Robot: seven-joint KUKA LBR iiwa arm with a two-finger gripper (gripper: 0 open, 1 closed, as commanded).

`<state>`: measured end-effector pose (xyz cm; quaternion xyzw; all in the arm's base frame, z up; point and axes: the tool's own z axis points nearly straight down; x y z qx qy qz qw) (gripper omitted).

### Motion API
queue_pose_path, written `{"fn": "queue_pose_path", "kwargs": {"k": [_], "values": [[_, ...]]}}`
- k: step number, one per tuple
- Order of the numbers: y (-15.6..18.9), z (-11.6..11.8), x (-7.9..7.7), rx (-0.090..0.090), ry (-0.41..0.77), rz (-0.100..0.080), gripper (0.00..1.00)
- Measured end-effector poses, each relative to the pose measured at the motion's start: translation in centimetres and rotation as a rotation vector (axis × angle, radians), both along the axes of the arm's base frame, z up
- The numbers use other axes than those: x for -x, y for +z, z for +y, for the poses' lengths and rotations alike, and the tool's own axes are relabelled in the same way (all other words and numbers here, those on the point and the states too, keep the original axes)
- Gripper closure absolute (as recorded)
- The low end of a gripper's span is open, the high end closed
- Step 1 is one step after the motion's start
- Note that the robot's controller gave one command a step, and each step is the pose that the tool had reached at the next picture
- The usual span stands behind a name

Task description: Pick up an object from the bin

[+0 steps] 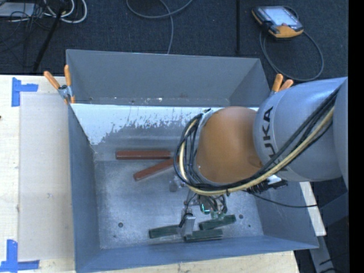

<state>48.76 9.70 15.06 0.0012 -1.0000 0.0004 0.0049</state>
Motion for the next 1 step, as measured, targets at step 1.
{"fn": "queue_pose_path", "kwargs": {"k": [1], "values": [[0.42,-0.05,-0.19,-0.001,-0.004,-0.008,0.0]]}}
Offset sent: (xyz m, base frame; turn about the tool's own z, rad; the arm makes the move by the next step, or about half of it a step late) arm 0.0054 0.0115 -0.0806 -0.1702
